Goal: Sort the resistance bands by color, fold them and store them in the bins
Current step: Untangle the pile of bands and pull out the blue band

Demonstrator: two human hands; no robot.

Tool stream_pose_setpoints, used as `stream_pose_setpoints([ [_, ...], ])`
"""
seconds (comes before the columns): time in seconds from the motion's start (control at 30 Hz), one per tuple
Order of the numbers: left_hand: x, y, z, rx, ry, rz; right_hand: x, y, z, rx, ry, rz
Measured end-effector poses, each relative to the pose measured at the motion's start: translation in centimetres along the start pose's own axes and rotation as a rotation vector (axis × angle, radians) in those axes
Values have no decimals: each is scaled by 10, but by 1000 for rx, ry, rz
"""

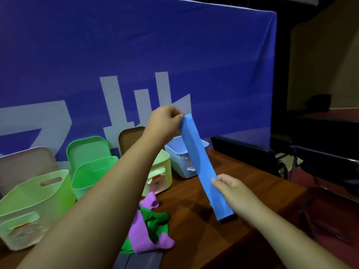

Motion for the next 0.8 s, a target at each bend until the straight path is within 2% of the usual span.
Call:
stream_pose_setpoints([
  [0.23,-79,-8,-44,111,-20,-67,49,10,44,-112,349,58],
  [0.33,-115,-5,-59,108,-95,-98,65,11,59,-160,448,57],
  [0.5,-179,13,-79,29,-293,-172,75,13,71,-220,579,18],
  [0.8,-248,41,-121,77,-458,-172,84,12,75,-251,762,12],
])
Point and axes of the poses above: each hand's wrist, its own y-axis away from the middle knuckle, its own x-axis out of the back of the hand, z = x × y, the point moved 10 cm from there along -y, towards the middle knuckle, and after that the axes turned 4 degrees about -z, right-handed, at the moved point
